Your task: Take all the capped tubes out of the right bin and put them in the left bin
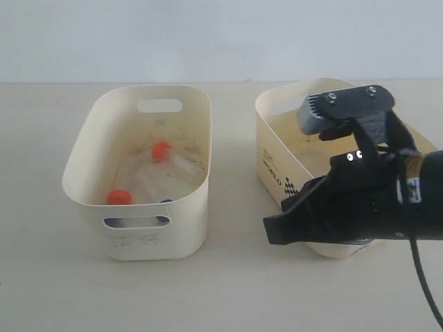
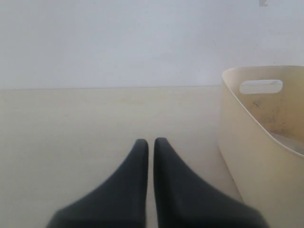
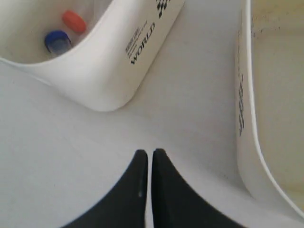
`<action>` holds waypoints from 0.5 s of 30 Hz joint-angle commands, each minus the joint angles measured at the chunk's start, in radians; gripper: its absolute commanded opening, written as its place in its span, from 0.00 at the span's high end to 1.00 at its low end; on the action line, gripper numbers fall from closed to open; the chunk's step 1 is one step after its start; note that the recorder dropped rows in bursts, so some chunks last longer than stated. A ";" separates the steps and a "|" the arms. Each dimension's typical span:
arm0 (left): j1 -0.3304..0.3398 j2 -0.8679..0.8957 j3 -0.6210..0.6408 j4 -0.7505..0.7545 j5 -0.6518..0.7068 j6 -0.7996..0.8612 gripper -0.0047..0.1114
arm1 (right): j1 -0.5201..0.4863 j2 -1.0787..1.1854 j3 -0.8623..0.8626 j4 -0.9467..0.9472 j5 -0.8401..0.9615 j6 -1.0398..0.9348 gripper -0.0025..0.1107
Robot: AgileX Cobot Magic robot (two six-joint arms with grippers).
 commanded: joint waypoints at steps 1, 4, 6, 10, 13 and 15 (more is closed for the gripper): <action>0.000 0.000 -0.004 -0.006 -0.004 -0.010 0.92 | -0.001 -0.073 0.115 -0.002 -0.194 0.040 0.95; 0.000 0.000 -0.004 -0.006 -0.004 -0.010 0.92 | -0.023 -0.135 0.192 0.000 -0.258 0.040 0.95; 0.000 0.000 -0.004 -0.006 -0.004 -0.010 0.92 | -0.070 -0.184 0.241 0.015 -0.289 0.060 0.95; 0.000 0.000 -0.004 -0.006 -0.004 -0.010 0.92 | -0.175 -0.291 0.327 0.018 -0.365 0.133 0.95; 0.000 0.000 -0.004 -0.006 -0.004 -0.010 0.92 | -0.251 -0.398 0.388 0.018 -0.374 0.150 0.95; 0.000 0.000 -0.004 -0.006 -0.004 -0.010 0.92 | -0.288 -0.470 0.433 0.018 -0.374 0.150 0.95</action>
